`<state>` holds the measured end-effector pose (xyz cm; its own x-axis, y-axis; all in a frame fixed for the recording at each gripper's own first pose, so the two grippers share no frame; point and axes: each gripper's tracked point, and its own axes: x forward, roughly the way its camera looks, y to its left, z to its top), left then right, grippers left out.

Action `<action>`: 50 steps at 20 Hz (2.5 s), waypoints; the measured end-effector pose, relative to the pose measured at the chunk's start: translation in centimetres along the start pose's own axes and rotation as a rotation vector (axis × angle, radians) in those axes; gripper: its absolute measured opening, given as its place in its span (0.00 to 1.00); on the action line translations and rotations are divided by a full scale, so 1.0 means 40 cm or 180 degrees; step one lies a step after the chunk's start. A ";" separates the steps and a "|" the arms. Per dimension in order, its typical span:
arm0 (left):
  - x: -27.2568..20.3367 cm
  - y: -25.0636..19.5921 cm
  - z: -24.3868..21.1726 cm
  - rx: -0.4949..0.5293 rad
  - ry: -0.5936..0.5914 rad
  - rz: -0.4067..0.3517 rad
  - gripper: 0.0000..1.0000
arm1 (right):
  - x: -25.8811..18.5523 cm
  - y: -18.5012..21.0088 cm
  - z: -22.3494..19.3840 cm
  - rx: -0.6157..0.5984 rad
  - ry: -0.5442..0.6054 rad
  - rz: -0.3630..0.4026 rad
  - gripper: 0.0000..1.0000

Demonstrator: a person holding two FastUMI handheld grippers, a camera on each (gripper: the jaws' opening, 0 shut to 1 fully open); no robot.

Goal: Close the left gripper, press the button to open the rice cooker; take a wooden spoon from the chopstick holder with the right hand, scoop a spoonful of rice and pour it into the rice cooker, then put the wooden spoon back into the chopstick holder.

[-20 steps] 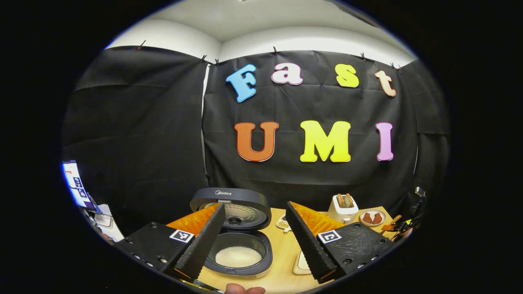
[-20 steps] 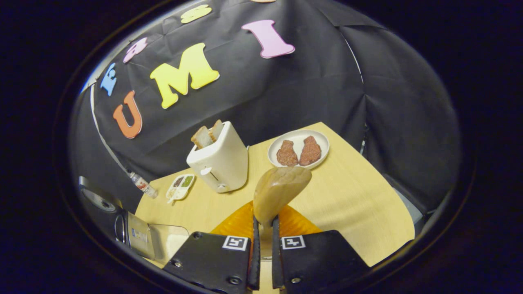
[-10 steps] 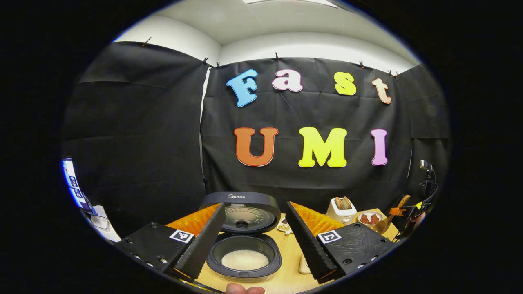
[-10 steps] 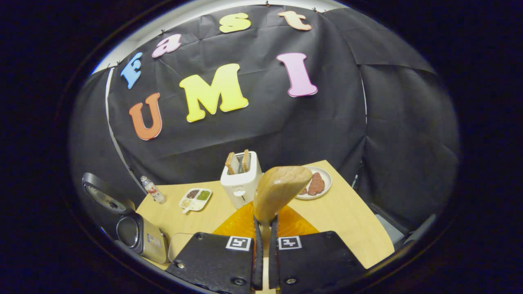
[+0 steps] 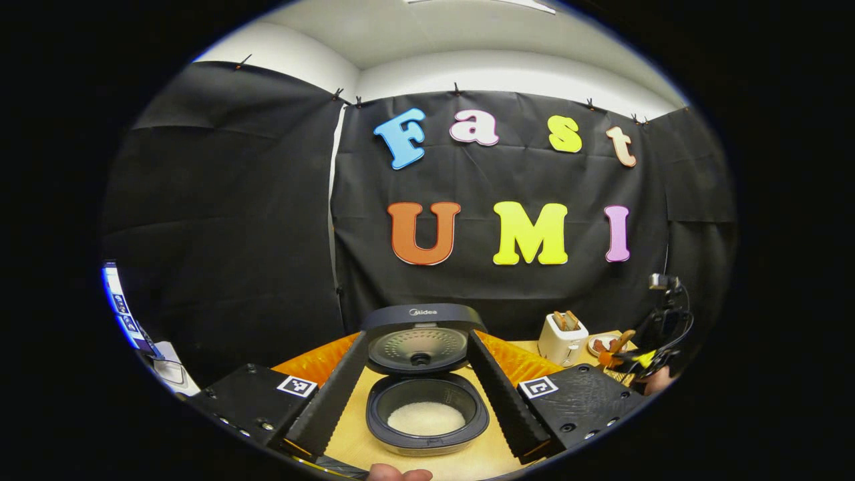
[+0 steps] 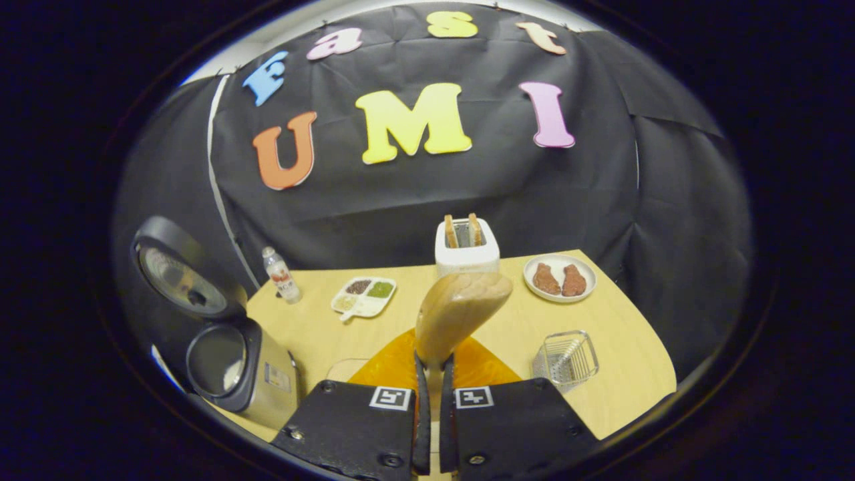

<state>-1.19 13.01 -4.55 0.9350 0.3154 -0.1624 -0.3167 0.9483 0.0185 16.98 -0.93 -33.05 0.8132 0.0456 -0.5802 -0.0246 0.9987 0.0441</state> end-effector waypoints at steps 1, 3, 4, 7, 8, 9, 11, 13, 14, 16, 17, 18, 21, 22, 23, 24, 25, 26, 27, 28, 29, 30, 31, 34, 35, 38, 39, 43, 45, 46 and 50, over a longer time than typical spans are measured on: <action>-0.004 0.013 -0.002 0.0006 0.0018 0.0013 0.94 | 0.020 0.006 -0.031 -0.0115 0.0008 -0.0063 0.11; -0.006 0.036 -0.011 0.0021 0.0052 0.0034 0.94 | 0.053 0.015 -0.075 -0.0396 -0.0031 -0.0189 0.11; -0.010 0.047 -0.016 0.0020 0.0075 0.0046 0.94 | 0.065 0.016 -0.090 -0.0558 -0.0066 -0.0260 0.11; -0.010 0.065 -0.036 0.0024 0.0154 0.0067 0.95 | 0.096 0.009 -0.119 -0.0919 -0.0184 -0.0513 0.11; -0.012 0.071 -0.039 0.0034 0.0181 0.0066 0.95 | 0.102 0.013 -0.125 -0.0964 -0.0231 -0.0548 0.11; -0.018 0.076 -0.045 0.0041 0.0212 0.0070 0.95 | 0.108 0.024 -0.127 -0.0986 -0.0270 -0.0550 0.11; -0.021 0.086 -0.049 0.0051 0.0235 0.0087 0.95 | 0.120 0.054 -0.137 -0.0941 -0.0278 -0.0454 0.11; -0.030 0.092 -0.056 0.0058 0.0267 0.0107 0.94 | 0.127 0.097 -0.157 -0.0730 -0.0211 -0.0257 0.11; -0.033 0.095 -0.058 0.0061 0.0275 0.0118 0.95 | 0.128 0.114 -0.166 -0.0602 -0.0172 -0.0154 0.10; -0.040 0.096 -0.062 0.0072 0.0293 0.0133 0.95 | 0.119 0.161 -0.177 -0.0315 -0.0098 0.0105 0.11; -0.045 0.096 -0.062 0.0070 0.0300 0.0139 0.95 | 0.114 0.183 -0.182 -0.0137 -0.0039 0.0239 0.11; -0.048 0.094 -0.063 0.0064 0.0303 0.0142 0.95 | 0.112 0.193 -0.187 0.0047 0.0025 0.0338 0.11; -0.053 0.083 -0.070 0.0082 0.0324 0.0134 0.95 | 0.110 0.206 -0.188 0.0649 0.0196 0.0582 0.11; -0.058 0.079 -0.070 0.0080 0.0336 0.0129 0.95 | 0.111 0.208 -0.192 0.0914 0.0280 0.0666 0.11; -0.062 0.076 -0.068 0.0070 0.0331 0.0130 0.95 | 0.110 0.206 -0.194 0.1178 0.0361 0.0746 0.11; -0.061 0.069 -0.065 0.0055 0.0325 0.0127 0.95 | 0.109 0.198 -0.196 0.1427 0.0420 0.0813 0.11; -0.062 0.063 -0.066 0.0054 0.0332 0.0126 0.95 | 0.109 0.184 -0.200 0.1659 0.0479 0.0843 0.11; -0.063 0.058 -0.070 0.0064 0.0347 0.0125 0.95 | 0.112 0.166 -0.203 0.1911 0.0530 0.0861 0.11; -0.065 0.054 -0.072 0.0073 0.0355 0.0127 0.95 | 0.114 0.147 -0.208 0.2153 0.0566 0.0886 0.11; -0.067 0.043 -0.071 0.0064 0.0367 0.0119 0.95 | 0.122 0.132 -0.219 0.2355 0.0579 0.0881 0.11; -0.068 0.033 -0.066 0.0050 0.0366 0.0109 0.95 | 0.127 0.113 -0.222 0.2526 0.0595 0.0897 0.11; -0.068 0.024 -0.061 0.0043 0.0359 0.0100 0.95 | 0.132 0.106 -0.222 0.2682 0.0601 0.0934 0.11; -0.068 0.015 -0.061 0.0044 0.0361 0.0097 0.95 | 0.134 0.095 -0.219 0.2815 0.0602 0.0959 0.10; -0.068 -0.011 -0.058 0.0027 0.0377 0.0078 0.95 | 0.108 0.044 -0.197 0.2978 0.0558 0.1002 0.11; -0.070 -0.023 -0.052 0.0019 0.0361 0.0066 0.95 | 0.096 0.026 -0.186 0.2993 0.0527 0.1015 0.11; -0.059 -0.055 -0.048 0.0012 0.0333 0.0048 0.95 | 0.055 -0.026 -0.131 0.3061 0.0406 0.1118 0.11; -0.060 -0.062 -0.046 0.0024 0.0322 0.0049 0.95 | 0.043 -0.046 -0.114 0.3093 0.0389 0.1145 0.10; -0.063 -0.074 -0.024 -0.0012 0.0226 0.0064 0.95 | -0.017 -0.101 -0.037 0.3171 0.0283 0.1164 0.10; -0.065 -0.068 -0.015 -0.0032 0.0176 0.0098 0.95 | -0.052 -0.102 0.014 0.3164 0.0223 0.1227 0.10; -0.067 -0.059 -0.014 -0.0037 0.0158 0.0122 0.95 | -0.071 -0.093 0.039 0.3146 0.0190 0.1271 0.10; -0.078 -0.018 -0.015 -0.0042 0.0118 0.0223 0.95 | -0.125 0.009 0.157 0.3129 0.0152 0.1569 0.10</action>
<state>-3.98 11.33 -4.64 0.9040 0.3791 -0.1975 -0.3833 0.9234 0.0181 16.55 -0.95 -25.04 0.8175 0.4566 -0.3510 0.1506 0.4189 0.8955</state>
